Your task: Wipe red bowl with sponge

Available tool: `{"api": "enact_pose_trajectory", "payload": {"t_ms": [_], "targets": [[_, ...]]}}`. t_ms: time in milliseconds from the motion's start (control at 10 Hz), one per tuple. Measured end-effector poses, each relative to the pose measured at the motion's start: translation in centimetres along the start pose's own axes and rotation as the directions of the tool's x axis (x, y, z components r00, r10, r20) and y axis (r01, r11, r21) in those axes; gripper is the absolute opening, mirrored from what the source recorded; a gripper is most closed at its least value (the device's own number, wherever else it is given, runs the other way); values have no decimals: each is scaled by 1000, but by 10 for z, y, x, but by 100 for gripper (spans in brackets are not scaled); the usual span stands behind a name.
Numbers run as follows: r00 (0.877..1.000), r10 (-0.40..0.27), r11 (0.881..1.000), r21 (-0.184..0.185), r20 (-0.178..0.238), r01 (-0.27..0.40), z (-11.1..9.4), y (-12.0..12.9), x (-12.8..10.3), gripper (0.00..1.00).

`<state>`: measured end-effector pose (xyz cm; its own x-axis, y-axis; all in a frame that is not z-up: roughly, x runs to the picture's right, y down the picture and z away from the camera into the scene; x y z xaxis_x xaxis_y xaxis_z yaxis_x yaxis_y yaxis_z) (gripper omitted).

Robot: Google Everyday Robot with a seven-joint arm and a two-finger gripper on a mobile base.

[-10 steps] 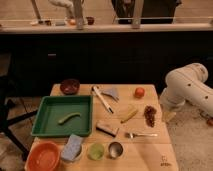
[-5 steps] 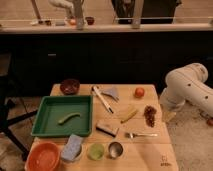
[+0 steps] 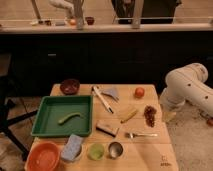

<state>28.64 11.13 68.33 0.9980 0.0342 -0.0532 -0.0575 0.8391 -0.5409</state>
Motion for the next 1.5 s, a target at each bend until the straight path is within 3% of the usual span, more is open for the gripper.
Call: {"api": "enact_pose_trajectory", "payload": {"t_ms": [800, 1000, 1100, 1300, 1500], "targets": [[1000, -3, 1000, 6, 2, 3, -1, 0, -1, 62], [995, -101, 994, 28, 8, 101, -6, 10, -12, 62], [985, -172, 984, 40, 8, 172, -9, 15, -26, 62], [947, -321, 946, 58, 22, 319, -16, 27, -69, 62], [891, -454, 889, 74, 23, 451, -23, 40, -108, 62]]}}
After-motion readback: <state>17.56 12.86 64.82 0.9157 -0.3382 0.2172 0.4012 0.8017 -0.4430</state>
